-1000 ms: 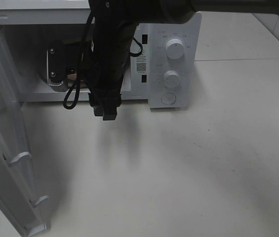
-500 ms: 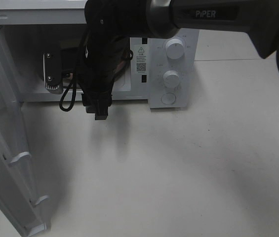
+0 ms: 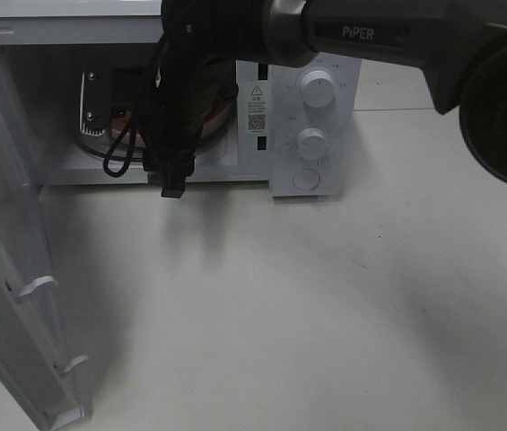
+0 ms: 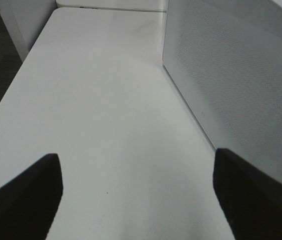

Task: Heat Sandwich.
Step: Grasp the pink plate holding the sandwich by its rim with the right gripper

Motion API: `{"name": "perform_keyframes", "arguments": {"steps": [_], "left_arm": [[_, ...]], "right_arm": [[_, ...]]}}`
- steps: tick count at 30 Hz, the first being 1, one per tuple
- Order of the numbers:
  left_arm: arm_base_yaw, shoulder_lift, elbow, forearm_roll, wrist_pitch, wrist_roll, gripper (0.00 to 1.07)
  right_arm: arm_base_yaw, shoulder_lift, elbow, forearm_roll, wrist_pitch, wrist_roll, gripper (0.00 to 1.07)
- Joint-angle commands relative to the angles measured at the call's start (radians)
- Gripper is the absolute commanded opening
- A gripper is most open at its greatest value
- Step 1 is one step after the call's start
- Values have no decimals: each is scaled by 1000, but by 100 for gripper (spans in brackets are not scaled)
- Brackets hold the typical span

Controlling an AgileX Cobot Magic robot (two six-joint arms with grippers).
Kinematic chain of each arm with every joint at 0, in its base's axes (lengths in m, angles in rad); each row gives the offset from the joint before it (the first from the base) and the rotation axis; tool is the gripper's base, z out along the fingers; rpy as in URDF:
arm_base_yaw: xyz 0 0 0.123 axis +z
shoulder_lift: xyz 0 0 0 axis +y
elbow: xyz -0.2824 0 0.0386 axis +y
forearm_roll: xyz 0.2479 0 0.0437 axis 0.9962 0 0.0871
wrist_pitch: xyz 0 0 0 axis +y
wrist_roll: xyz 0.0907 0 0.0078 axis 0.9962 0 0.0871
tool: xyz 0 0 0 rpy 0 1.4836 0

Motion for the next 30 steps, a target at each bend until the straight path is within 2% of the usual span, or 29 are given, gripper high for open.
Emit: {"name": "perform_keyframes", "arguments": {"steps": [1, 13, 30], "left_arm": [[4, -6, 2, -6, -17, -2, 78], [4, -6, 2, -6, -17, -2, 78], [4, -6, 2, -6, -17, -2, 78]], "right_arm": [[-14, 9, -7, 24, -16, -8, 57], [-23, 14, -7, 25, -13, -7, 57], [-33, 14, -7, 92, -20, -12, 57]]}}
